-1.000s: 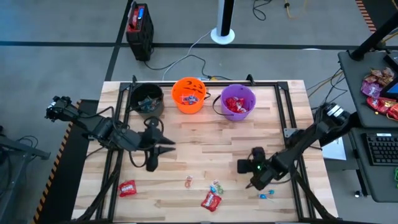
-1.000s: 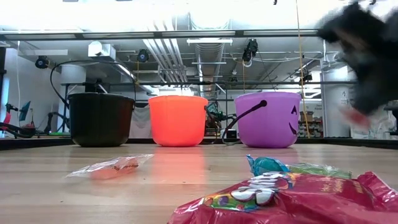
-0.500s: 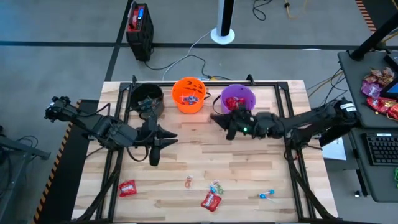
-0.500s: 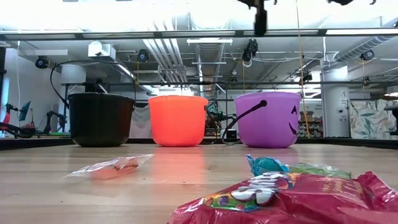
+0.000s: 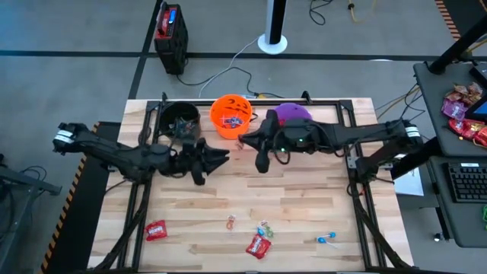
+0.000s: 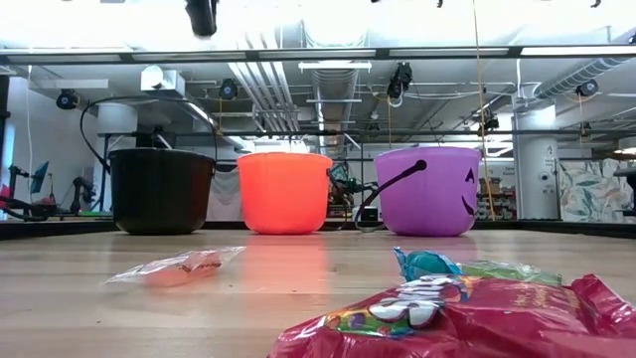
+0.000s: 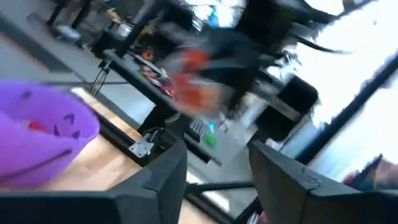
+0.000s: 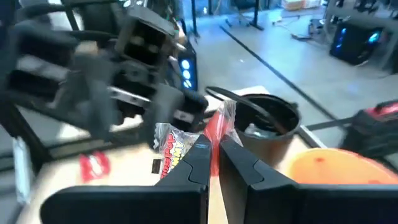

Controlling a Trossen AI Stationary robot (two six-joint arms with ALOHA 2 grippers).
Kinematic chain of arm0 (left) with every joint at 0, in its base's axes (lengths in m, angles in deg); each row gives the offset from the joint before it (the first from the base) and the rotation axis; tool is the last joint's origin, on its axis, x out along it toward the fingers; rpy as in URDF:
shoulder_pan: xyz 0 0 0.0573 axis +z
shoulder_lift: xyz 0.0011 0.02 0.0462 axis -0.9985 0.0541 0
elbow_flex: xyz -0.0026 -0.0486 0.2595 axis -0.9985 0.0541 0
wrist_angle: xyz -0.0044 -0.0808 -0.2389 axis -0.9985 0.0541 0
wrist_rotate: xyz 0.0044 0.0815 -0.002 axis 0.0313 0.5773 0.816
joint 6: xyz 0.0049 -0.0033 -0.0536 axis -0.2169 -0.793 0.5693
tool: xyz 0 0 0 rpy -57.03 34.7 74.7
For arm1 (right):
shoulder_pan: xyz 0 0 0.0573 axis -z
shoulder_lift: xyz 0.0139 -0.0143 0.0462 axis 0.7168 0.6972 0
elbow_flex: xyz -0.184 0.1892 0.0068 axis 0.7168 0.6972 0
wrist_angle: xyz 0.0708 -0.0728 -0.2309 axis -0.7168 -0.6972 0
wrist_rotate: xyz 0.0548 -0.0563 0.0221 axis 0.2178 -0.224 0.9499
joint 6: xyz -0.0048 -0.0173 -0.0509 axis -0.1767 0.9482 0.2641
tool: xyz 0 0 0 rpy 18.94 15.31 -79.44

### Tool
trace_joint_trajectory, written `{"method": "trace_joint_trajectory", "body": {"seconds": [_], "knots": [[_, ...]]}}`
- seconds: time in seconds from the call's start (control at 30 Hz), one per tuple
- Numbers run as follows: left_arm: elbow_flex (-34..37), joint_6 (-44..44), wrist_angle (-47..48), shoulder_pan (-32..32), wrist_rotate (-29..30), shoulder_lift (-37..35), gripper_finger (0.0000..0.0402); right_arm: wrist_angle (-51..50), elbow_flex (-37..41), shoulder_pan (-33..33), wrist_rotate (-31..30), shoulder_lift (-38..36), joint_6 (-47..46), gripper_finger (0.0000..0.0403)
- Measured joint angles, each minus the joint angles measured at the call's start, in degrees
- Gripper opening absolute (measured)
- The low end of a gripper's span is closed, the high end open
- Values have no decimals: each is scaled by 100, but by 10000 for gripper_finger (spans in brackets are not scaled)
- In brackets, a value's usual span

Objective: Sort candy by brand, put in halloween buckets
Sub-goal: Put the red gummy into the black bucket

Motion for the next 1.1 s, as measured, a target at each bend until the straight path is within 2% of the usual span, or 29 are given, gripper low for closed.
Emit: {"method": "trace_joint_trajectory", "body": {"seconds": [0.13, 0.27, 0.43, 0.6, 0.8, 1.1], "knots": [[420, 984, -747, 308, -26, 14, 187, -612, -709, -22, -94, 255, 433, 13], [463, 1030, -1163, 401, -142, 102, 200, -1105, -1187, -22, -274, 534, 558, 13], [152, 613, -1069, 451, -140, 179, 201, -1632, -1657, -22, -413, 926, 570, 13], [-184, 467, -525, 587, -101, 262, 201, -1952, -2055, -14, -528, 1214, 628, 13], [-245, 511, -269, 599, -13, 224, 201, -2191, -2255, -16, -580, 1235, 628, 13], [-186, 440, -174, 690, 28, 224, 195, -2106, -2322, -25, -328, 1185, 381, 13]]}}
